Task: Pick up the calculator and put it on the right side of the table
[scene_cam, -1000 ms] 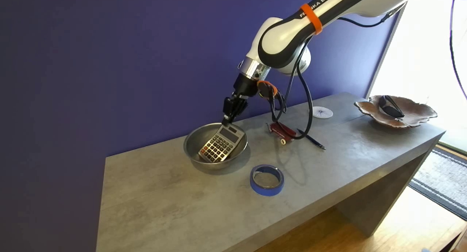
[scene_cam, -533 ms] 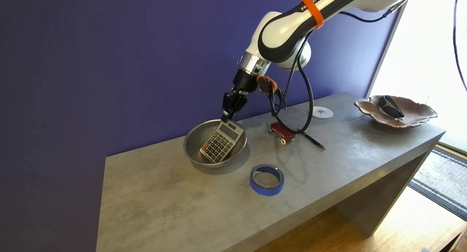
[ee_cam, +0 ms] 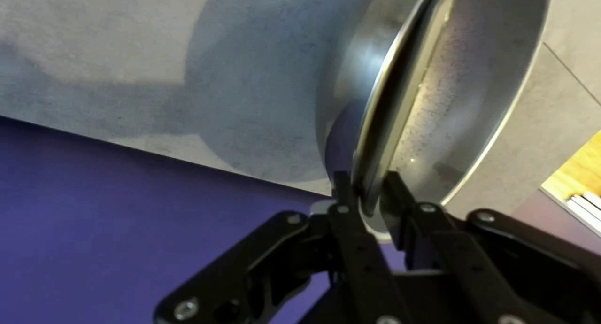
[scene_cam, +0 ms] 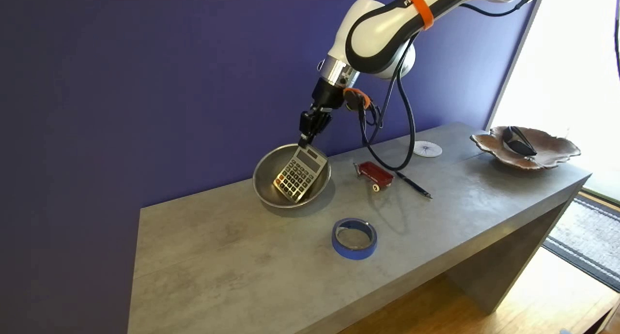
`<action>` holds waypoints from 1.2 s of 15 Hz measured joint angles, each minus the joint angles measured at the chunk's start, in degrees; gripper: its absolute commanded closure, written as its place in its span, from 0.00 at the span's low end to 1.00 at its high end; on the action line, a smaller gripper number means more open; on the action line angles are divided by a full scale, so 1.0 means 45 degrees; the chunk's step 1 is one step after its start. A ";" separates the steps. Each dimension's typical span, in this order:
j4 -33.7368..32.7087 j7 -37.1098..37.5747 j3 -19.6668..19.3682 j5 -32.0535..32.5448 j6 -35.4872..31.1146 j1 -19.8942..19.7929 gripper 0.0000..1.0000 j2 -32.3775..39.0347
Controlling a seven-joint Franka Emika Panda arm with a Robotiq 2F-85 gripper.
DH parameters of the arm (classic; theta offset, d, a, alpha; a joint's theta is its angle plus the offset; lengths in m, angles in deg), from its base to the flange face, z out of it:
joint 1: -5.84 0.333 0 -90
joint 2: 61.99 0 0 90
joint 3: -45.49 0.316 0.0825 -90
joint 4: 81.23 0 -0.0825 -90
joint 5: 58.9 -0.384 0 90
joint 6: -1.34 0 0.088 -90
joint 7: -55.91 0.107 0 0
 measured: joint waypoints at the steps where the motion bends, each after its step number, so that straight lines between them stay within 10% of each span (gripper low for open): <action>1: -0.0001 0.0195 -0.0001 -0.0001 0.0321 0.0003 0.95 -0.0008; 3: -0.0009 0.0783 -0.0093 -0.0001 0.1125 0.0043 0.78 -0.0043; 4: -0.0011 0.1065 -0.0206 0.0000 0.1413 0.0114 0.53 -0.0088; 13: 0.0024 0.2516 -0.1257 0.0695 0.1596 0.1100 0.02 -0.0111; 18: 0.0691 0.4190 -0.1578 0.0724 0.1007 0.1864 0.00 -0.1075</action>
